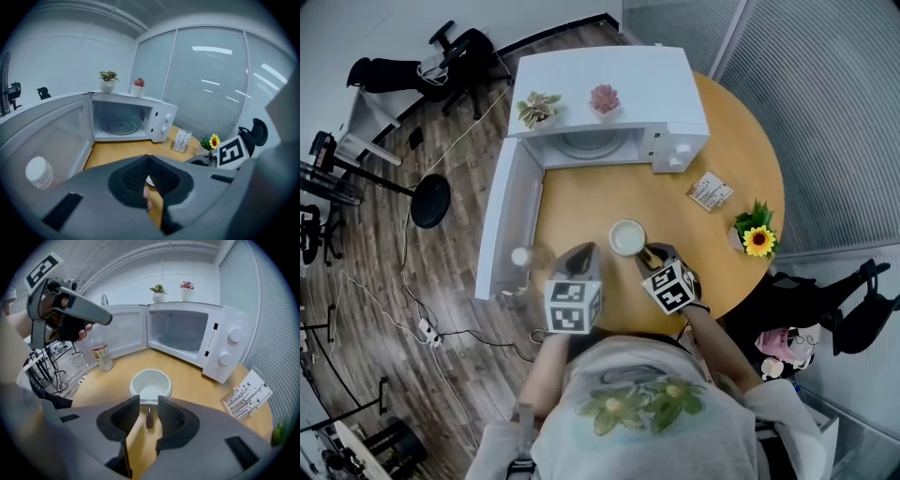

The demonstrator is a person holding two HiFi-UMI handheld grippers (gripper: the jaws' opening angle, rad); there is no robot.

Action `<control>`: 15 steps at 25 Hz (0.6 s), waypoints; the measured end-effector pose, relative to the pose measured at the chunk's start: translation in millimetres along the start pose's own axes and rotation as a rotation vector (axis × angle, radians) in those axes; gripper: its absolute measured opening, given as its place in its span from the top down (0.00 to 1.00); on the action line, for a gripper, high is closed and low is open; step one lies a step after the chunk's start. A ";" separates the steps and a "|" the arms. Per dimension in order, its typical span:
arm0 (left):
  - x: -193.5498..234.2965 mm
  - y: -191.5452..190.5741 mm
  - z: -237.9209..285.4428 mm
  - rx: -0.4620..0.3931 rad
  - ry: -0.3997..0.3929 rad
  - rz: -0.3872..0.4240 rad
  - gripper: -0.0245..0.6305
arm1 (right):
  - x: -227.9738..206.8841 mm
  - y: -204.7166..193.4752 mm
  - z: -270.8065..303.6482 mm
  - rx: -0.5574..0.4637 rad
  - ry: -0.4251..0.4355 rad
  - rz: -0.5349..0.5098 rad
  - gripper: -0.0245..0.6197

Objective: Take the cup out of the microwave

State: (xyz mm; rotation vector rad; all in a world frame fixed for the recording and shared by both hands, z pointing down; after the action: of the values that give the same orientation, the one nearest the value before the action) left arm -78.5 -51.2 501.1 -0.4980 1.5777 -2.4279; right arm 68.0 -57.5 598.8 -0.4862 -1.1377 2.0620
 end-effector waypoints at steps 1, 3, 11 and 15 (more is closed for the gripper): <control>-0.2 0.8 -1.1 -0.003 0.002 0.000 0.96 | 0.3 5.1 -3.4 -0.016 -0.009 -0.001 0.79; -0.9 1.7 -3.1 -0.010 0.003 0.000 0.96 | 0.6 15.8 -10.5 -0.052 -0.029 0.003 0.79; -9.6 9.0 -8.8 -0.048 -0.017 0.000 0.96 | 6.5 61.5 -37.5 -0.208 -0.087 0.072 0.79; -13.4 10.4 -12.0 -0.062 -0.025 0.007 0.96 | 9.8 80.8 -50.9 -0.294 -0.104 0.160 0.81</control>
State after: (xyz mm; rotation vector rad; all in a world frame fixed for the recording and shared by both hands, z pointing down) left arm -70.9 -40.6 484.9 -0.5301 1.6463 -2.3644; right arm 59.9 -49.6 503.4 -0.6355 -1.5187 2.0835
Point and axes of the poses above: the fingertips, and each gripper's own axes: z forward along the fingers, x to its left, y out of its top, the point moved 5 cm from there along -z, backward along the fingers, and after that the axes turned 15 degrees about -x, right-handed, at the moved point
